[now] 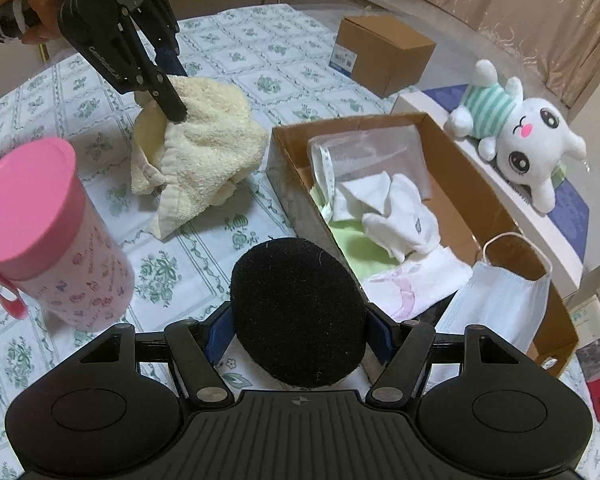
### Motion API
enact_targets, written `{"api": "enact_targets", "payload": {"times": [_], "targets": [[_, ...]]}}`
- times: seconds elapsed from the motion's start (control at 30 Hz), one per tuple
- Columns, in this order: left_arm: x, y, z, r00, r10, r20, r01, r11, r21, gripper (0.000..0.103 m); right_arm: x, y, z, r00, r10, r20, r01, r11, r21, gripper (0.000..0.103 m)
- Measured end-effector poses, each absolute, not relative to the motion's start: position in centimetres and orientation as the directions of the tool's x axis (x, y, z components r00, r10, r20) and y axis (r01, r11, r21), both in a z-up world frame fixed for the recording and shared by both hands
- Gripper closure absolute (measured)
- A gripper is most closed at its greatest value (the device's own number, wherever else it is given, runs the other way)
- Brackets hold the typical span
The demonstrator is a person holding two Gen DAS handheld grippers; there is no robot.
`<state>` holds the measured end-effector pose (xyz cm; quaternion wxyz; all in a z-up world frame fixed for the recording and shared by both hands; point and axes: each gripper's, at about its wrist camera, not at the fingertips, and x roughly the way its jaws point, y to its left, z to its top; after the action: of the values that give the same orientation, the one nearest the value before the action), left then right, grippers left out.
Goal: Organize soft objects
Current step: 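Lift the yellow towel with the left gripper and black pad with the right gripper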
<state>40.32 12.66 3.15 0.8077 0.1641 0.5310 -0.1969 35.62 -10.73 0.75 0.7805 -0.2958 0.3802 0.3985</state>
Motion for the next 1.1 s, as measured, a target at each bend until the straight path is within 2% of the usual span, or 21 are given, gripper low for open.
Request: {"api": "enact_targets", "payload": {"times": [0.57, 1.1], "targets": [[36.7, 13.2, 9.9, 0.444, -0.148, -0.884, 0.464, 0.881, 0.086, 0.083, 32.6, -11.3, 6.0, 0.471, 0.367, -0.802, -0.788, 0.583, -0.196, 0.036], [36.3, 8.7, 12.1, 0.474, -0.171, -0.864, 0.523, 0.844, 0.120, 0.083, 31.4, -13.7, 9.4, 0.529, 0.322, -0.785, -0.746, 0.617, -0.250, 0.036]]}}
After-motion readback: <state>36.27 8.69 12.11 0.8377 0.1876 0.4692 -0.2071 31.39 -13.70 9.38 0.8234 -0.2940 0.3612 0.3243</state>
